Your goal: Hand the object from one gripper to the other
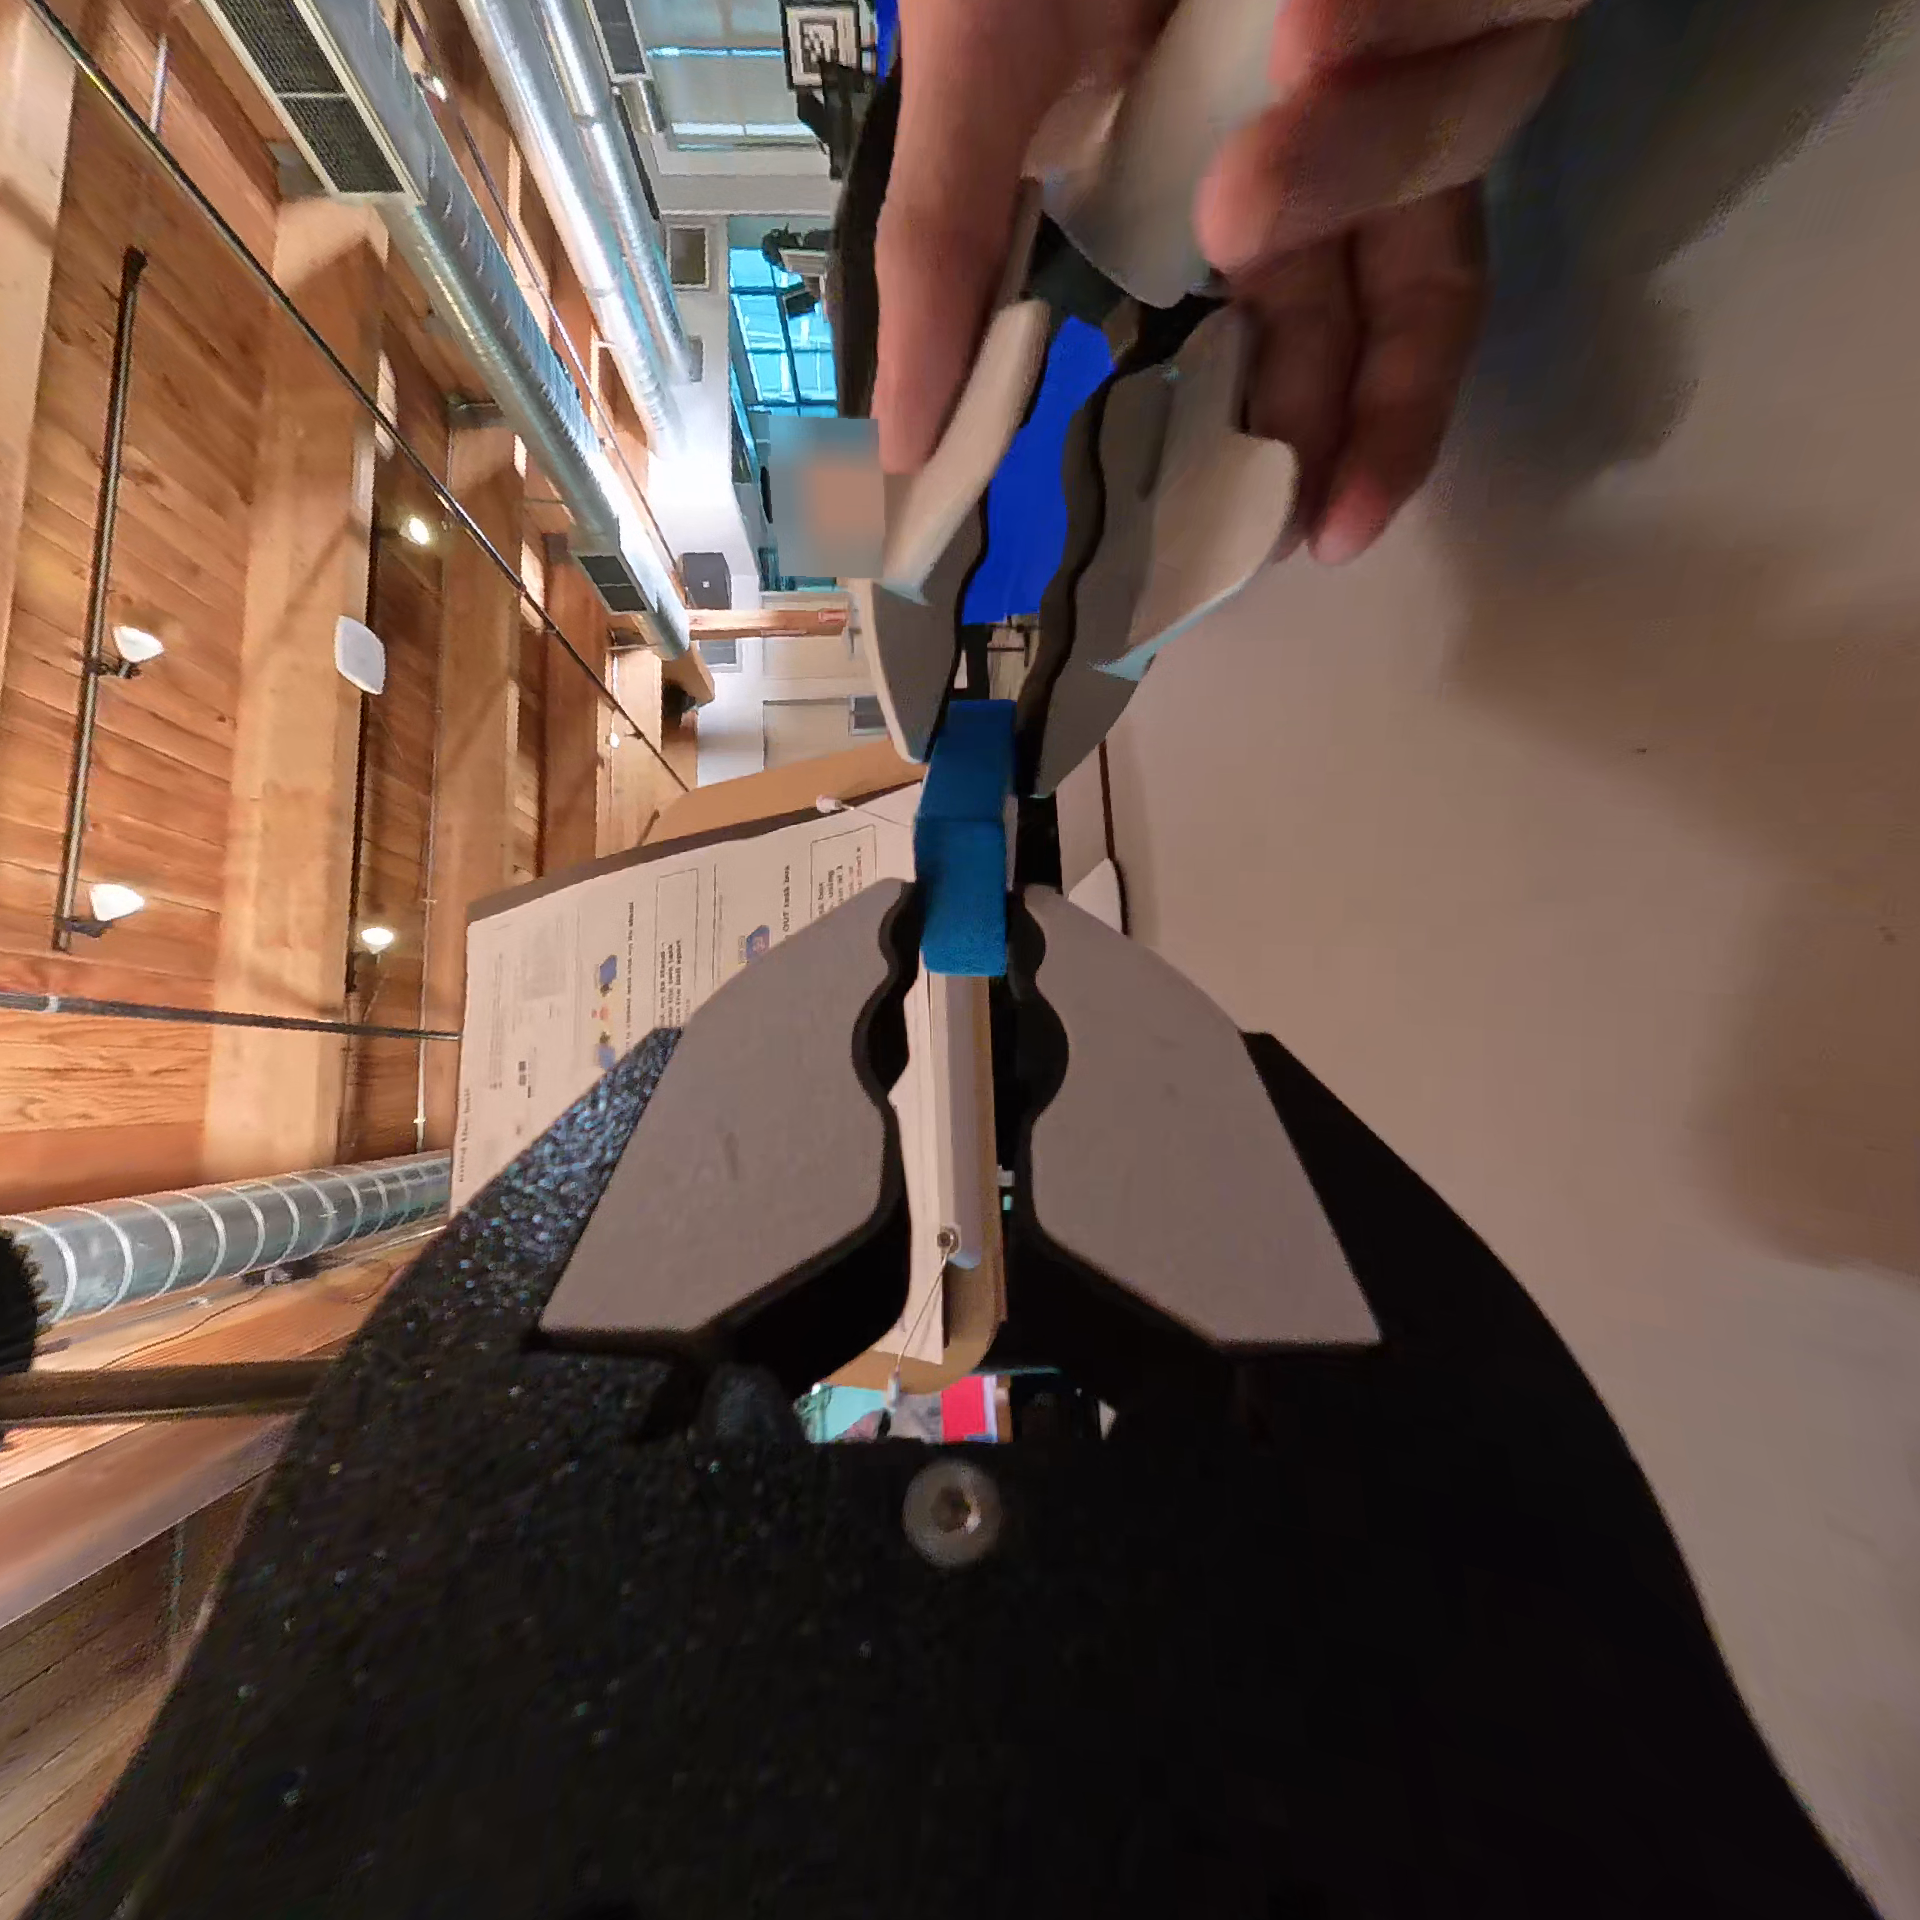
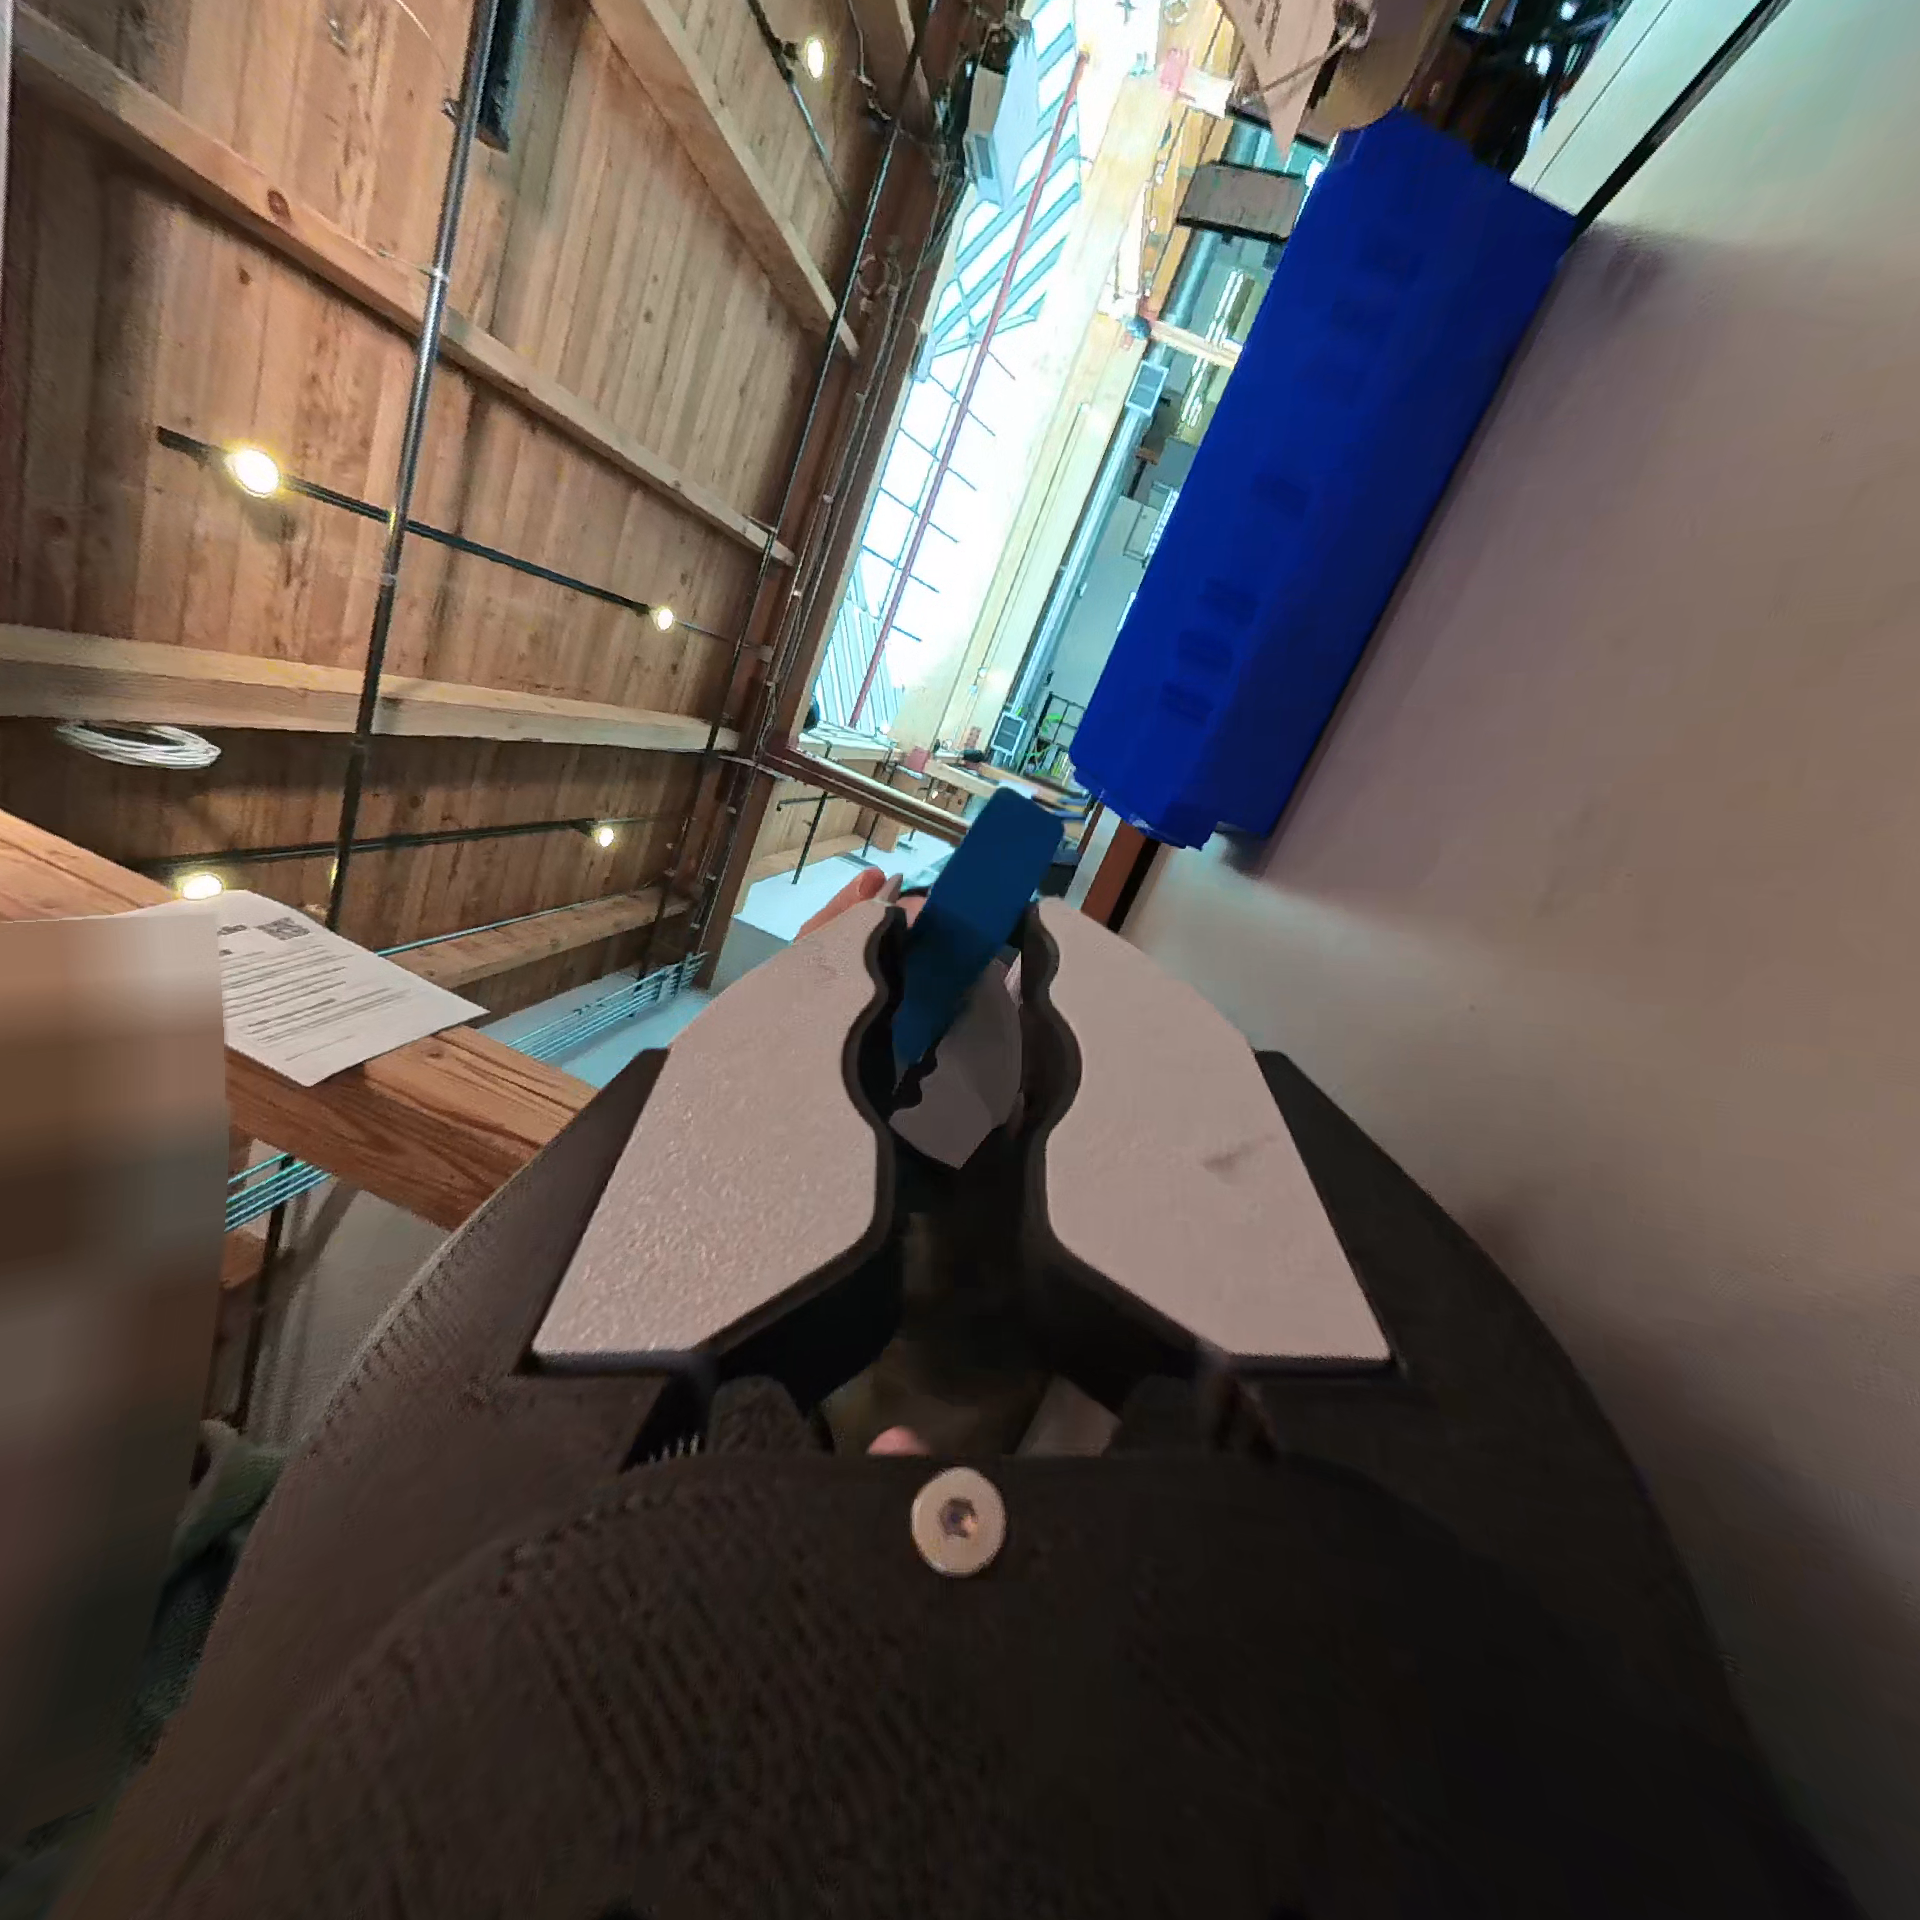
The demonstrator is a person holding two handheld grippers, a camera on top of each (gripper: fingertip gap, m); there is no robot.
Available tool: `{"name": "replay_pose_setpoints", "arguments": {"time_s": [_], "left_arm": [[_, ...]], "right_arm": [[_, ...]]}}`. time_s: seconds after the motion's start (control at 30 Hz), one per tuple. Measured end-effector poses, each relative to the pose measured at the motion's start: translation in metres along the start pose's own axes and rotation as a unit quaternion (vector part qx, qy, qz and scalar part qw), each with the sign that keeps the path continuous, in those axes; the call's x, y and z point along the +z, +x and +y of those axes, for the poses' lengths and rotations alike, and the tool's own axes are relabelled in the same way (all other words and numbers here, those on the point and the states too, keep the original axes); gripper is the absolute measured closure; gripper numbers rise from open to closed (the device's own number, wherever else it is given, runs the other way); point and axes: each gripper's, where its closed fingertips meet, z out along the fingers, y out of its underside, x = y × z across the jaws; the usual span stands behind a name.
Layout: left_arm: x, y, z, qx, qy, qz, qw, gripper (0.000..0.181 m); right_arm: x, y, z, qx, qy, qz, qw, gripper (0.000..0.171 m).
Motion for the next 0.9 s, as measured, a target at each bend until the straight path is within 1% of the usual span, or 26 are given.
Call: {"name": "replay_pose_setpoints", "arguments": {"time_s": [0.07, 0.13, 0.17, 0.23, 0.3, 0.37, 0.43, 0.53, 0.57, 0.6, 0.63, 0.7, 0.77, 0.8, 0.87, 0.9], "left_arm": [[0.000, -0.001, 0.000, 0.002, 0.000, -0.010, 1.000, 0.166], [0.000, -0.002, 0.002, -0.025, -0.001, -0.012, 1.000, 0.165], [0.001, -0.003, 0.002, -0.053, 0.004, -0.015, 0.998, 0.161], [0.001, 0.000, 0.002, -0.137, 0.020, 0.000, 0.990, 0.144], [0.000, -0.001, 0.005, -0.247, 0.031, 0.019, 0.968, 0.138], [0.003, 0.003, 0.009, -0.375, 0.026, 0.060, 0.925, 0.130], [0.009, 0.006, 0.008, -0.475, 0.021, 0.086, 0.876, 0.123], [0.017, 0.014, -0.006, -0.594, 0.028, 0.133, 0.793, 0.122], [0.020, 0.018, -0.008, -0.622, 0.021, 0.144, 0.769, 0.125], [0.021, 0.020, -0.006, -0.640, 0.007, 0.144, 0.754, 0.129], [0.022, 0.020, -0.006, -0.647, 0.007, 0.141, 0.750, 0.131], [0.022, 0.019, 0.001, -0.643, -0.005, 0.118, 0.757, 0.148], [0.021, 0.020, 0.003, -0.632, -0.003, 0.119, 0.766, 0.148], [0.020, 0.020, 0.003, -0.632, -0.001, 0.122, 0.765, 0.149], [0.017, 0.021, -0.001, -0.644, 0.020, 0.151, 0.750, 0.149], [0.015, 0.019, -0.007, -0.659, 0.047, 0.172, 0.731, 0.149]], "right_arm": [[0.001, -0.003, -0.001, -0.016, 0.001, -0.013, 1.000, 0.151], [0.001, -0.007, -0.002, -0.041, -0.006, -0.015, 0.999, 0.152], [0.001, -0.011, -0.003, -0.069, -0.007, -0.016, 0.997, 0.153], [-0.001, -0.013, -0.008, -0.138, -0.009, 0.015, 0.990, 0.154], [-0.008, -0.011, -0.018, -0.222, 0.003, 0.067, 0.973, 0.154], [-0.013, -0.019, -0.031, -0.268, 0.040, 0.082, 0.959, 0.154], [-0.013, -0.027, -0.036, -0.295, 0.067, 0.080, 0.950, 0.154], [-0.006, -0.024, -0.030, -0.373, 0.062, 0.111, 0.919, 0.154], [-0.002, -0.025, -0.025, -0.398, 0.055, 0.117, 0.908, 0.154], [0.001, -0.025, -0.021, -0.420, 0.049, 0.125, 0.897, 0.154], [0.005, -0.026, -0.016, -0.440, 0.039, 0.129, 0.888, 0.154], [0.011, -0.028, -0.008, -0.464, 0.020, 0.133, 0.876, 0.154], [0.013, -0.027, -0.006, -0.473, 0.022, 0.140, 0.870, 0.155], [0.013, -0.027, -0.006, -0.474, 0.019, 0.142, 0.869, 0.155], [0.013, -0.029, -0.002, -0.499, 0.002, 0.131, 0.856, 0.153], [0.012, -0.032, 0.000, -0.518, -0.008, 0.119, 0.847, 0.152]]}}
